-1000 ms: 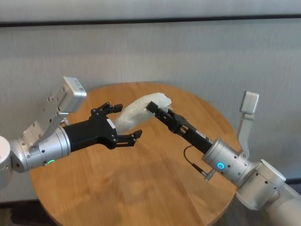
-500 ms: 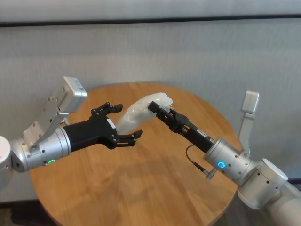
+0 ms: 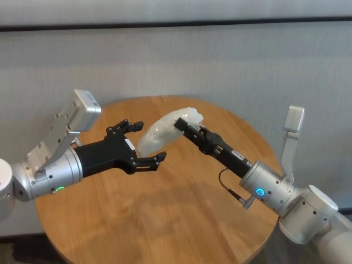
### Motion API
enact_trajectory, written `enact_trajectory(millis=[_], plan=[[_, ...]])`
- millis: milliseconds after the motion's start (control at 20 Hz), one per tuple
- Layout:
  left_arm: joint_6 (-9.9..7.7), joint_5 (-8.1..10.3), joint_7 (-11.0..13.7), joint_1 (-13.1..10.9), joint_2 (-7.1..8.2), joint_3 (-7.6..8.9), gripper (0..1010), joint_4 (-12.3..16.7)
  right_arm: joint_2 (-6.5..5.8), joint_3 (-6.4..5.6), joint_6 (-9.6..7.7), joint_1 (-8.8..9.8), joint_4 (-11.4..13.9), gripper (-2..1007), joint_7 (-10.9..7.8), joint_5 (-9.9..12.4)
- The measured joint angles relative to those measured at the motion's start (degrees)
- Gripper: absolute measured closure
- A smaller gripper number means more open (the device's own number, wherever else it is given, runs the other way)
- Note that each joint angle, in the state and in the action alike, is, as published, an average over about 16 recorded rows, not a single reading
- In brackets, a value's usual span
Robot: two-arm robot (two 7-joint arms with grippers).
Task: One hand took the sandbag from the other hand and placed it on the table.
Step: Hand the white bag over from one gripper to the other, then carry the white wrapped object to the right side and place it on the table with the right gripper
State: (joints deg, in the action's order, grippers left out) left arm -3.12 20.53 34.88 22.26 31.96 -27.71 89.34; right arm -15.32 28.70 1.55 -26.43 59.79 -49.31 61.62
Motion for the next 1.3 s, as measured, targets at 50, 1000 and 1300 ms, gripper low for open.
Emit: enact_trajectory(millis=[50, 1000, 1300], plan=[[0.03, 0.00, 0.0, 0.0, 0.00, 0.00, 8, 0.0, 0.00, -0.04, 0.03, 0.01, 0.0, 462, 0.01, 0.0], [-0.73, -2.78, -15.6, -5.1, -4.13, 6.22, 8, 3.3, 0.29, -0.76, 0.27, 0.07, -0.5, 462, 0.23, -0.4], [-3.24, -2.71, -19.0, -6.9, -6.26, 8.55, 8, 3.9, 0.38, -0.97, 0.33, 0.05, -0.7, 462, 0.21, -0.4]])
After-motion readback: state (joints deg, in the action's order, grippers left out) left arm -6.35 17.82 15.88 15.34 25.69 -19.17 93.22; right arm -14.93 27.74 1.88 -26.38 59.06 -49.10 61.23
